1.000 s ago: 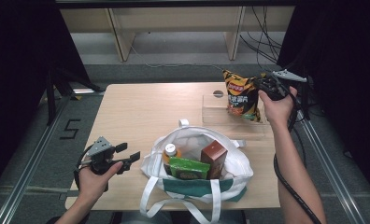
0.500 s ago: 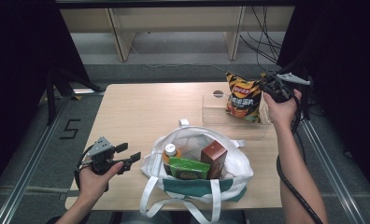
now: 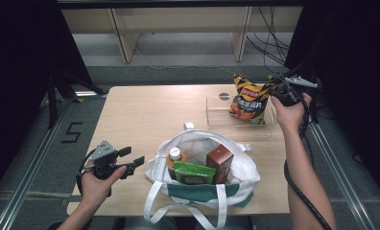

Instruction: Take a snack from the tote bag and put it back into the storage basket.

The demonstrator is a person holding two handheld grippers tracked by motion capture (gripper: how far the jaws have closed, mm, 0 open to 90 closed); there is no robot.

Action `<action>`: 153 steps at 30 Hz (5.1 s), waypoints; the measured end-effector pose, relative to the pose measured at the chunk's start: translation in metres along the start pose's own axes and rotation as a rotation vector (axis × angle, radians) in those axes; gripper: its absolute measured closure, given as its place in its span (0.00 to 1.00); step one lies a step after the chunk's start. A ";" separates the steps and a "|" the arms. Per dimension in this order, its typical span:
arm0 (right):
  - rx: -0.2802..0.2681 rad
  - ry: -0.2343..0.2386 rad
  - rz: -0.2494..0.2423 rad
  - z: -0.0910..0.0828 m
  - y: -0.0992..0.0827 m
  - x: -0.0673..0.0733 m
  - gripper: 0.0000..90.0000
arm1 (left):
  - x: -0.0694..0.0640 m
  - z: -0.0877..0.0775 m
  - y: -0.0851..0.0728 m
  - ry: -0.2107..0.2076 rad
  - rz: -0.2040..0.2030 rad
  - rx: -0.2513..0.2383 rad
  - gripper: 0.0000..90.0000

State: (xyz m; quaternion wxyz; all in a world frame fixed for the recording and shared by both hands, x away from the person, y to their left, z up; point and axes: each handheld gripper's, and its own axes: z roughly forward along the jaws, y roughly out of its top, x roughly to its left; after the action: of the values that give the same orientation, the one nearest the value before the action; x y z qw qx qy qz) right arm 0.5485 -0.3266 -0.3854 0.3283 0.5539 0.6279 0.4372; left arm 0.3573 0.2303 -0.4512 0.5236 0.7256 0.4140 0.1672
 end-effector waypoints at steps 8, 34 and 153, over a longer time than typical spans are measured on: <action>0.057 -0.029 0.040 -0.002 -0.002 -0.003 0.68 | 0.000 0.001 0.000 -0.003 -0.002 0.002 0.32; 0.070 -0.038 0.039 -0.027 -0.009 -0.006 0.61 | -0.002 0.000 0.001 0.002 -0.007 0.000 0.32; 0.001 0.334 -0.079 -0.201 -0.079 0.107 0.53 | -0.002 0.004 0.004 -0.017 0.013 -0.008 0.32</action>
State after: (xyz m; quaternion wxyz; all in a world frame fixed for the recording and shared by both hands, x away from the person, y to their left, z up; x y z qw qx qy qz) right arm 0.3173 -0.2592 -0.3693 0.2360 0.4487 0.6953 0.5094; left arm 0.3607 0.2263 -0.4487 0.5290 0.7275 0.4042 0.1658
